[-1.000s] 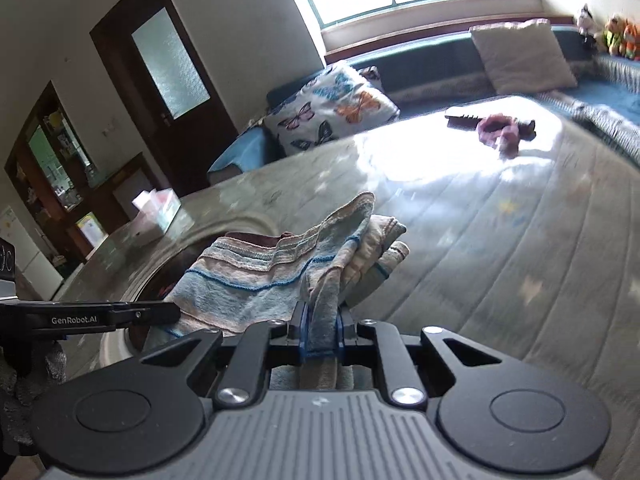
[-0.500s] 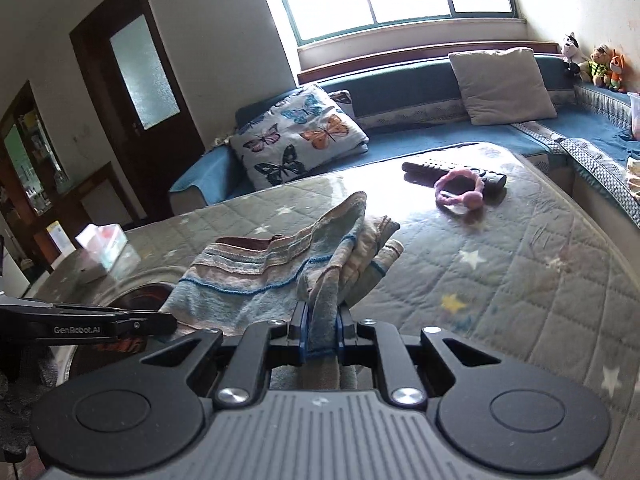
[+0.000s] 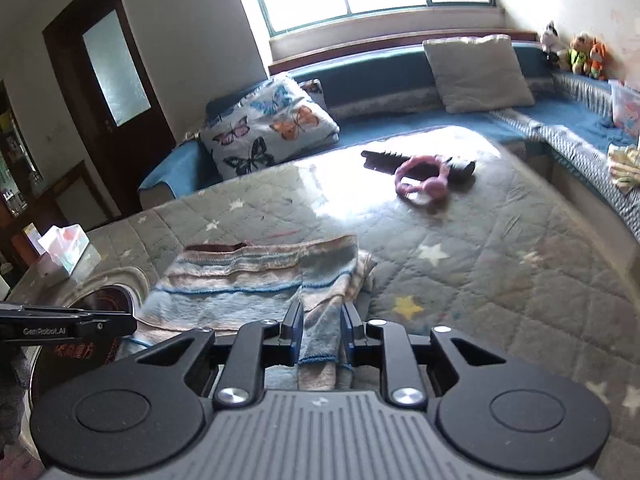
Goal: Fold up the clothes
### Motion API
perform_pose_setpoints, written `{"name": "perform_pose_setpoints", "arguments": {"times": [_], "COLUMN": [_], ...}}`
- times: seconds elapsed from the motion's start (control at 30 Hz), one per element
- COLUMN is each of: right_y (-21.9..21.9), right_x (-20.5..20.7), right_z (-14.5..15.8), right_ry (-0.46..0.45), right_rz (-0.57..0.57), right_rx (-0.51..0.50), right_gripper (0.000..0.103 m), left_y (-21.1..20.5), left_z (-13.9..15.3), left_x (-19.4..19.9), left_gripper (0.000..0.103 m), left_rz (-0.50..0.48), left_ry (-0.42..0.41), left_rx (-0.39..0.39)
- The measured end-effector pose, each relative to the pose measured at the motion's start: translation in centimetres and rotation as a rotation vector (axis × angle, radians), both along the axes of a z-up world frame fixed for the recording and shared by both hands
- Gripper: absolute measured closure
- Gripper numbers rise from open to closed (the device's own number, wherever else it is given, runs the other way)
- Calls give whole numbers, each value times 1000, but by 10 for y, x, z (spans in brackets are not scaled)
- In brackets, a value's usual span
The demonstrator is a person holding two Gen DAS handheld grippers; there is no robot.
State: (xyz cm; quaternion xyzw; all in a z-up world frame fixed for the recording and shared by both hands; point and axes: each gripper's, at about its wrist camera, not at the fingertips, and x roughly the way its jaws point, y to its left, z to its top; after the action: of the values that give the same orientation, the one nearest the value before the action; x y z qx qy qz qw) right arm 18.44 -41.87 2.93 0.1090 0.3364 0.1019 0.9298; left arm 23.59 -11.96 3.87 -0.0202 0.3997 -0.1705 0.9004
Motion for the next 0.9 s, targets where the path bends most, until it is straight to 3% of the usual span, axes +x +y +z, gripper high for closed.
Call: {"name": "perform_pose_setpoints", "arguments": {"times": [0.17, 0.4, 0.63, 0.9], "right_y": [1, 13, 7, 11], "right_x": [-29, -56, -62, -58], "right_z": [15, 4, -25, -3], "right_ry": [-40, -14, 47, -11], "right_rz": [44, 71, 26, 35], "right_rx": [3, 1, 27, 7], "right_gripper": [83, 83, 84, 83], "left_y": [-8, -18, -6, -5], "left_z": [11, -4, -26, -24], "left_x": [-28, -60, -63, -64], "left_gripper": [91, 91, 91, 91], "left_rz": [-70, -168, -150, -157], "left_ry": [-42, -28, 13, 12], "left_rx": [-11, 11, 24, 20]}}
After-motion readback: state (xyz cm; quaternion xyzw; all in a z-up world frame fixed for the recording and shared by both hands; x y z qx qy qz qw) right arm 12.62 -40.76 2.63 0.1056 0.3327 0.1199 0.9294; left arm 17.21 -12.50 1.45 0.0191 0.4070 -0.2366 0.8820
